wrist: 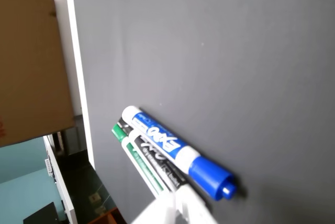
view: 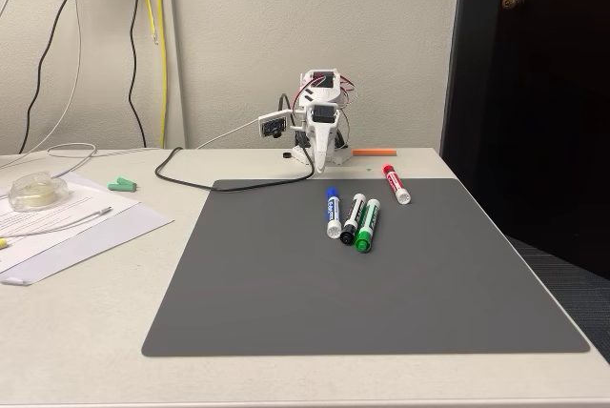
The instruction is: Pick up the red marker.
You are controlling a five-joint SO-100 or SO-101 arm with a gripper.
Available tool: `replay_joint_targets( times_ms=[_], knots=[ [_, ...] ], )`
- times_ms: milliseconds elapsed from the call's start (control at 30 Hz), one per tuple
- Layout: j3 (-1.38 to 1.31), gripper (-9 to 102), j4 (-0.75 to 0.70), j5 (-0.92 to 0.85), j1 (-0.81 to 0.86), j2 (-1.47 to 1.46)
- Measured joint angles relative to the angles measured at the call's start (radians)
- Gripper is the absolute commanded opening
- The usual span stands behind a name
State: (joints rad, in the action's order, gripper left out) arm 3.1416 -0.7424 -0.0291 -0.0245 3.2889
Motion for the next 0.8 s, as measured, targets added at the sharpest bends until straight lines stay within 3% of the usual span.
replay_joint_targets(
  times_ms=[433, 800],
  knots=[
    [0.0, 0, 0.0, 0.0, -0.006, 0.0],
    [-0.002, 0, 0.138, -0.083, 0.009, 0.0]
  ],
)
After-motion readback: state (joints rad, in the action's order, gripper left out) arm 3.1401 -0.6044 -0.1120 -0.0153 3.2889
